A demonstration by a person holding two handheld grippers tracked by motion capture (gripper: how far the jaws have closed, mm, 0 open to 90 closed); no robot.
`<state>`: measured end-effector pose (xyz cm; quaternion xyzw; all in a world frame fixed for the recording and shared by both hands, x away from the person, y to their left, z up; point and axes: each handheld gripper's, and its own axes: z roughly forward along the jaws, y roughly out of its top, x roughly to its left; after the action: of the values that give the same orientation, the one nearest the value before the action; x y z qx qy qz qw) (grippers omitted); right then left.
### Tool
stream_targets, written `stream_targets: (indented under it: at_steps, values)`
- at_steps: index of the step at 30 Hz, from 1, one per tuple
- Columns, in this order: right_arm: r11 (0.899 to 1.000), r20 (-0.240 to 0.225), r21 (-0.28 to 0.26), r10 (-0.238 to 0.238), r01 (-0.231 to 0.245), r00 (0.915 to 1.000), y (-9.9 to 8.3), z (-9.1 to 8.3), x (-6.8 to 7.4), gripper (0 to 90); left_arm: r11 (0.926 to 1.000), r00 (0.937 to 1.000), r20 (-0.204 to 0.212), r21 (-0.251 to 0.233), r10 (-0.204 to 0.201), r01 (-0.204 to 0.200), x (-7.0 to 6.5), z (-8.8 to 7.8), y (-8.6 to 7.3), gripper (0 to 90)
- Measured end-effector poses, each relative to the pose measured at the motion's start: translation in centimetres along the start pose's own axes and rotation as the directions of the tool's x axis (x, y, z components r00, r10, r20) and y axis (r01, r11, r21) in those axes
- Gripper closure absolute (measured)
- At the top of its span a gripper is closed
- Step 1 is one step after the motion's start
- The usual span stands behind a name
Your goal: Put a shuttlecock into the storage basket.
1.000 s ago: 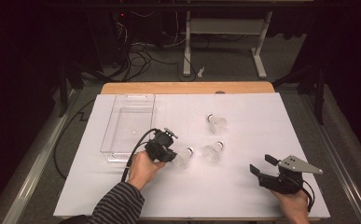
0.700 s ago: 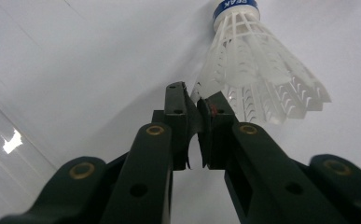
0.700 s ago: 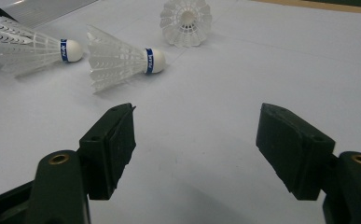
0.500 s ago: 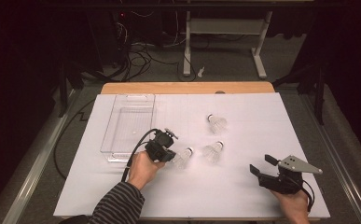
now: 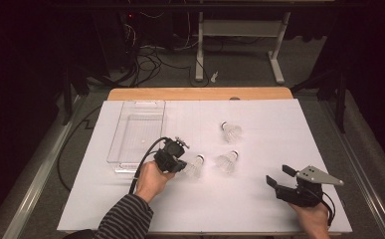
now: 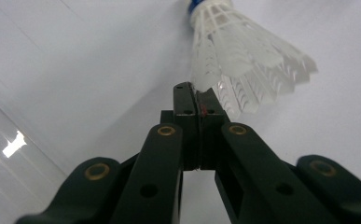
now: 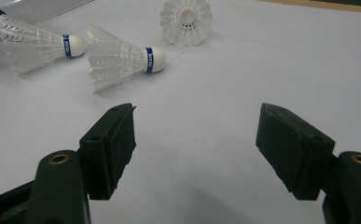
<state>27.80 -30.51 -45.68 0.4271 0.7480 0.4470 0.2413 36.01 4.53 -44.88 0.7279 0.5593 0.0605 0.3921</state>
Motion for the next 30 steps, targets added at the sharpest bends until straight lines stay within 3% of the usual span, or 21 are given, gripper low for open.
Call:
stream_targets:
  at_steps: [9,30]
  values:
    - [1.000,0.001,-0.001,0.000,0.000,1.0000,0.0,0.0,0.0,29.0,1.0000,0.9999,0.012,-0.007,0.002,-0.002,0.0,-0.5,0.1,89.7]
    - [1.000,-0.001,0.001,-0.001,0.001,1.0000,0.0,0.0,0.0,29.1,0.9985,0.9973,0.065,-0.042,-0.033,0.036,0.1,-2.6,0.5,89.8]
